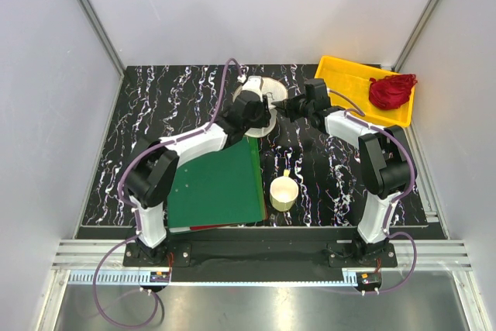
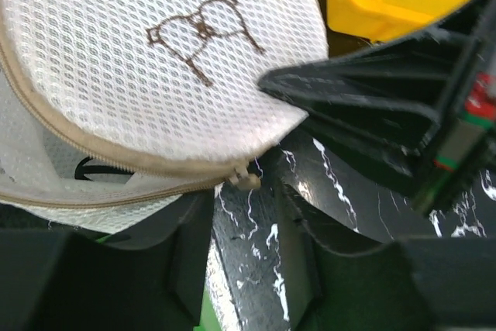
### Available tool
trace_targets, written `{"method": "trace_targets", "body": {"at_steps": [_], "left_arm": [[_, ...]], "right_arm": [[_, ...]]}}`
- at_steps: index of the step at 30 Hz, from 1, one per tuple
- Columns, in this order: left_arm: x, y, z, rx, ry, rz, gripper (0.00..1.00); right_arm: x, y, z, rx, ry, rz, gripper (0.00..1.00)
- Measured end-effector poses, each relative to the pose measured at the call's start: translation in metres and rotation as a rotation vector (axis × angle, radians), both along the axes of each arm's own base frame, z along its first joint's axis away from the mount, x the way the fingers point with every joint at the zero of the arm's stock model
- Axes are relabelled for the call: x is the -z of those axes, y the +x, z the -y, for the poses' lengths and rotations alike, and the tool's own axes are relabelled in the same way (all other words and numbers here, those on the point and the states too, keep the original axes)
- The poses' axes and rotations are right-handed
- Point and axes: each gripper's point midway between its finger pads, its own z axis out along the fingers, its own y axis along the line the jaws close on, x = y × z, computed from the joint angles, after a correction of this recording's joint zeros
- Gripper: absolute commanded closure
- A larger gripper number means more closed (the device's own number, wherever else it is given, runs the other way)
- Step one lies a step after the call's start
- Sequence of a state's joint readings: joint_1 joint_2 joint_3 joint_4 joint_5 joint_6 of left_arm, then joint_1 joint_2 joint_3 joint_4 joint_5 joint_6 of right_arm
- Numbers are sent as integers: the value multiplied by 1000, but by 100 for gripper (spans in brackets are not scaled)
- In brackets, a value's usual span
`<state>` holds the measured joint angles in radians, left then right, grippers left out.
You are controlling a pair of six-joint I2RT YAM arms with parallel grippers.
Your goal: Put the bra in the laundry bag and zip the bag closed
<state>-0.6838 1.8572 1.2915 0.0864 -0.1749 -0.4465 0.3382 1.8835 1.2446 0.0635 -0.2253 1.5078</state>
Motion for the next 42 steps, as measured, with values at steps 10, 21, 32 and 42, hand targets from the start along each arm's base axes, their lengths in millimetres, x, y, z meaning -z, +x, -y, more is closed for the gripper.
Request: {"method": "trace_targets", "body": {"at_steps": [10,21,32,42], "left_arm": [[-2,13,3,-66,-18,-12,64],[-2,16,-8,-115,41,-22,100],[-12,26,-31,54,-95,-93,100],[-21,25,-36,152,-143,-122,100]], "right_arm": [[1,0,1,10,5,-7,100],[-2,-1,2,-7,-19,19,100],[-35,8,-5,-251,-198,195,100],[-39,33,20,-379,-334,236,80]]}}
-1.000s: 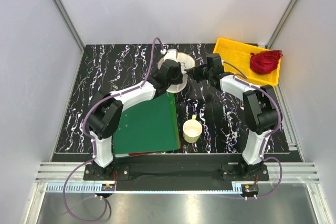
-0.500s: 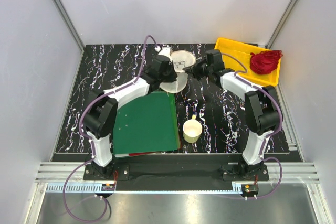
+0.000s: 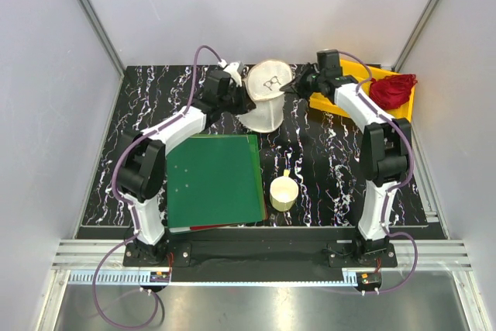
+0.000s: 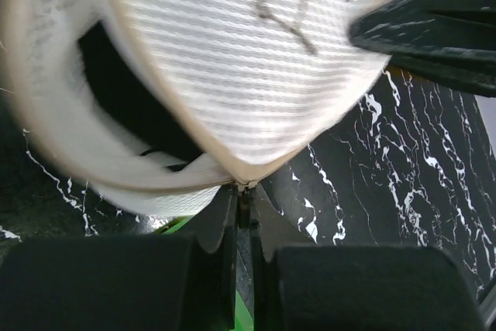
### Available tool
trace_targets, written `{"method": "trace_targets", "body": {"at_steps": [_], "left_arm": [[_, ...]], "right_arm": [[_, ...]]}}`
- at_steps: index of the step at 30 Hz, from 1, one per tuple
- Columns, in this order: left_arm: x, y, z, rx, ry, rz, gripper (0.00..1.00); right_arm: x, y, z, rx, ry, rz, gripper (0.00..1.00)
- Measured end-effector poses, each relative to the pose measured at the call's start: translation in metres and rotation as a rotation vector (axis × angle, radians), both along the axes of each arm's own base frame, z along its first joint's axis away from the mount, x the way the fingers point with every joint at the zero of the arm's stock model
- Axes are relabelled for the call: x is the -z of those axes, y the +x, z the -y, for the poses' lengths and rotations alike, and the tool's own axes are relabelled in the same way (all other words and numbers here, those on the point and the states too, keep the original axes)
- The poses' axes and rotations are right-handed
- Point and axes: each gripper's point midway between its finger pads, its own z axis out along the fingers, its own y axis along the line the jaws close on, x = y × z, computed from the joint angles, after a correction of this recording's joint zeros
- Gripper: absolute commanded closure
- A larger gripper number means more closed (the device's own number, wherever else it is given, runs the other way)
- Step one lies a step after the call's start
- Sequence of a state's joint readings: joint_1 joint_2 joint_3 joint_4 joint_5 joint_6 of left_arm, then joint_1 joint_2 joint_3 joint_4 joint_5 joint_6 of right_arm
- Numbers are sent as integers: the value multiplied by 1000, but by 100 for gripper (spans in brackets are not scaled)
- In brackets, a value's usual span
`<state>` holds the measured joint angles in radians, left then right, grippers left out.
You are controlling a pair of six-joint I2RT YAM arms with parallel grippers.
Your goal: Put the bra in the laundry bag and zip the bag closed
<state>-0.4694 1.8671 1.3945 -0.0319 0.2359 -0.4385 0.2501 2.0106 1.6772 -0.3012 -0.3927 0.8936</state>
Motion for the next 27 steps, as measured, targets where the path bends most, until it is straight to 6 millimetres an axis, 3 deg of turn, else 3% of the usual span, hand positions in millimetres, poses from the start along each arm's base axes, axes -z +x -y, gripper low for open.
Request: {"method": "trace_targets", "body": {"at_steps": [1,4,5,6,11,16,18,23,25,26,27], "left_arm": [[1,0,-3,-4,-2,-11,100],[2,0,-6,-8,-10,-32,100],[2,-1,-6,-7,-11,-42,100],[2,-1,-5,-7,-15,-51,100],[3,1,3,5,-43,-72,100],[5,-6,14,32,-69,-100,100],[4,-9,18,43,-76,-103,100],[1,-14,28,72,-93,-96,100],[1,-17,31,85,-99,-99,100],[1,-18,33,91,-101,-99,100],[0,-19,34,96,-103,-98,100]], "right_arm": [[2,2,9,12,1,-10,69],[15,4,27,48,14,-42,52],[21,2,32,61,17,-57,38],[28,0,36,74,21,-75,32],[50,-19,40,105,38,-155,26],[37,-43,25,124,110,-160,25],[29,-49,15,124,143,-151,26],[16,-53,-15,108,210,-147,42],[14,-53,-23,106,229,-156,57],[14,-52,-27,105,237,-160,75],[14,-51,-31,107,246,-165,81]]}}
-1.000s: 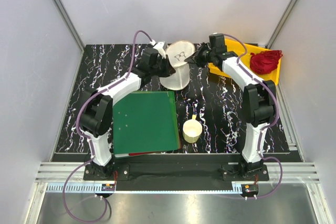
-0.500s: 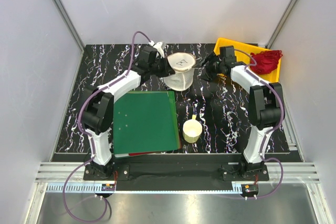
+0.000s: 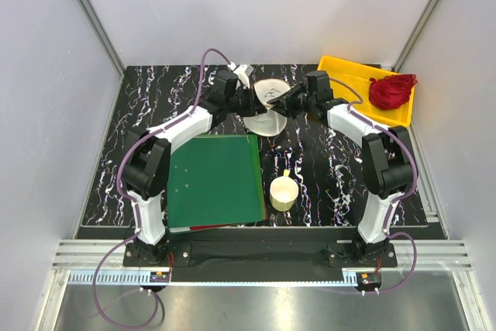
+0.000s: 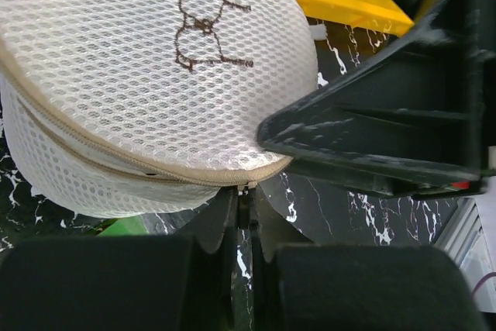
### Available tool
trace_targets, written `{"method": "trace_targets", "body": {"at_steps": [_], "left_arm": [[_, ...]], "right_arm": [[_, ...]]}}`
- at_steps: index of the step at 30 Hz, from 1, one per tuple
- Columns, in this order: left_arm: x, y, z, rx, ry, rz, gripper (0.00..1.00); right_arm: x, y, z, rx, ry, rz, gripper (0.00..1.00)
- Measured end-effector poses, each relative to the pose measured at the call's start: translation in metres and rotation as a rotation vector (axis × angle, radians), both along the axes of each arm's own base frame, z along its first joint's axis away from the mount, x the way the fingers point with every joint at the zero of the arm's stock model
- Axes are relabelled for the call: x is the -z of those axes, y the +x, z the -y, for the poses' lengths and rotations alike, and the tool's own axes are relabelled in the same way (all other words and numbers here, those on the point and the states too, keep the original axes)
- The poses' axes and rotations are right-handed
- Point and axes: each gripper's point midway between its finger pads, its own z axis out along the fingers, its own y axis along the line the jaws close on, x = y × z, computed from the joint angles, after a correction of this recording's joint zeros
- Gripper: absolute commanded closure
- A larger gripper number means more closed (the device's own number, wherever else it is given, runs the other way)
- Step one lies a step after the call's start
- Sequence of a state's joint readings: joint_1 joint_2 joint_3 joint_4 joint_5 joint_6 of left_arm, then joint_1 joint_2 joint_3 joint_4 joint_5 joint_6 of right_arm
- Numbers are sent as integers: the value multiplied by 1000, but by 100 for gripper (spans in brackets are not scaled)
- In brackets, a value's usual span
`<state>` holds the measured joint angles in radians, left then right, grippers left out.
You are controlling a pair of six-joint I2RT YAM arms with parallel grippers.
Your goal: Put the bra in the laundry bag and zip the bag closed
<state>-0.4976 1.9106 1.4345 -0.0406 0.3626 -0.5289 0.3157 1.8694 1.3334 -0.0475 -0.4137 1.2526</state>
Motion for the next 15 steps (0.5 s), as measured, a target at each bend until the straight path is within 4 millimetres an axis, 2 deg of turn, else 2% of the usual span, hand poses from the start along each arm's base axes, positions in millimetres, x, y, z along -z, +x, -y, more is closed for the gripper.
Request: {"method": "trace_targets", "body": {"at_steps": [5,7,9,12,15], "left_arm": [[3,-1,-1,-3,9,-11,100],[6,1,-8,-19,17,-24,100],[10,9,-24,-58,27,-43,100],[13,28,-61,-135,41,-68,100],[4,39,-77,-162,42,-61,100]], "right_arm": [[7,5,4,10,-9,-10,100],[6,8,6,-3,-27,10,100],[4,14,9,-17,-51,39,100],[0,25,17,-42,-85,97,100],[-3,37,13,-107,-107,146,100]]}}
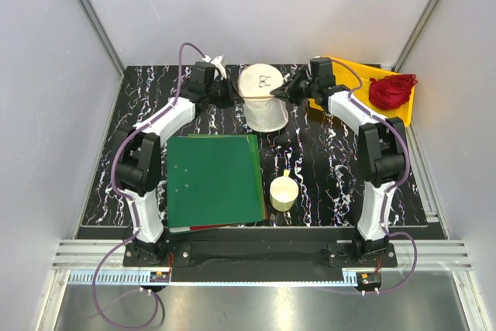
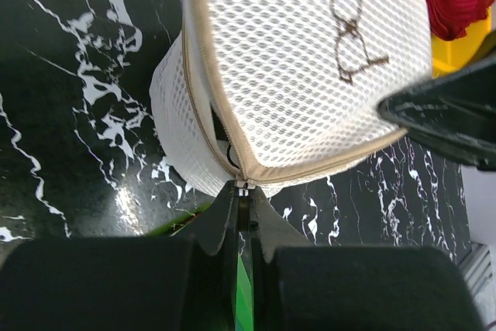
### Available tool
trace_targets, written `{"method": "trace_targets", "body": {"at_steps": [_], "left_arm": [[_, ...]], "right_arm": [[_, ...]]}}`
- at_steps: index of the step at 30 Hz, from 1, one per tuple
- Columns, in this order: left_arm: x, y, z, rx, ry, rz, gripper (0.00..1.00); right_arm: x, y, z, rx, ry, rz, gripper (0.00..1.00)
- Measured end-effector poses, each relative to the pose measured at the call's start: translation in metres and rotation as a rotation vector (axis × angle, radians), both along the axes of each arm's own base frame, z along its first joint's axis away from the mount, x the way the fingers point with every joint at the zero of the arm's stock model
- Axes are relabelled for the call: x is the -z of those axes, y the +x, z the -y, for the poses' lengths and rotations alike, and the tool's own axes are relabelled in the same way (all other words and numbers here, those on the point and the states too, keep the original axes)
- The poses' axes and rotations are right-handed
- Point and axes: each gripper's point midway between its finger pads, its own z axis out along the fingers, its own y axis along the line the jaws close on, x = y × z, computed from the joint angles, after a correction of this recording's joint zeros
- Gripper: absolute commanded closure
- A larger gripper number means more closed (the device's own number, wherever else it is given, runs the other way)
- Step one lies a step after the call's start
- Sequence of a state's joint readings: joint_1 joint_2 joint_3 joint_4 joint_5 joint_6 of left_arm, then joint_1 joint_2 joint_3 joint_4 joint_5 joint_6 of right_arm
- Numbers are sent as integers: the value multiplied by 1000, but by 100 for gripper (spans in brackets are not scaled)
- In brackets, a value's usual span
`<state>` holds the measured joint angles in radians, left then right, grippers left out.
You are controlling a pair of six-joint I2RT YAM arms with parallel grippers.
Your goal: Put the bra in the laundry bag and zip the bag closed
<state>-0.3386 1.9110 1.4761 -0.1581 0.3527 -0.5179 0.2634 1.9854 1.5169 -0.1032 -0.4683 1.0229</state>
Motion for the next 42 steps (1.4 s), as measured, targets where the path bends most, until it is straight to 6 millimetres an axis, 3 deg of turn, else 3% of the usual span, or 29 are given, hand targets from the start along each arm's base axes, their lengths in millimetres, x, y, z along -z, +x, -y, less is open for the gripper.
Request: {"method": "trace_targets", "body": {"at_steps": [2,4,5,8,12,15,18,21,24,25,27,30,32,33,39,42], "left_arm": [[-4,1,0,4,3,8,100],[-4,-1,3,15,2,6,100],[-4,-4,7,28,-1,5,100],[-6,-11,21,54,-20,-2,100],[-10,-24,46,91,-51,-12,100],[-11,-33,65,122,-75,-15,100],[-8,-41,83,148,-96,-26,100],[-1,-47,97,166,-104,-44,100],[7,-53,106,180,-108,-65,100],[9,-55,108,183,-109,-71,100],[10,-57,112,188,-109,-76,100],[10,-57,112,189,-109,-75,100],[10,-57,112,189,-107,-75,100],[10,-56,111,188,-107,-73,100],[11,-42,90,147,-102,-67,100],[15,-25,52,70,-89,-78,100]], "right_arm": [[-2,11,-3,-34,-16,35,97],[-7,25,-4,-65,-27,68,72],[-8,31,-5,-77,-30,74,50],[-6,42,-2,-68,-59,67,27],[8,40,20,-12,-114,12,17],[24,19,36,22,-152,-59,16],[28,-10,44,34,-160,-105,16],[19,-28,42,35,-146,-104,18],[9,-32,30,24,-123,-75,35],[6,-32,25,19,-113,-64,46],[4,-33,15,16,-91,-64,52],[5,-32,13,25,-83,-68,75],[6,-30,14,35,-80,-71,97],[7,-29,15,38,-80,-73,100],[15,-22,20,42,-88,-81,100],[10,-12,25,32,-109,-38,100]]}}
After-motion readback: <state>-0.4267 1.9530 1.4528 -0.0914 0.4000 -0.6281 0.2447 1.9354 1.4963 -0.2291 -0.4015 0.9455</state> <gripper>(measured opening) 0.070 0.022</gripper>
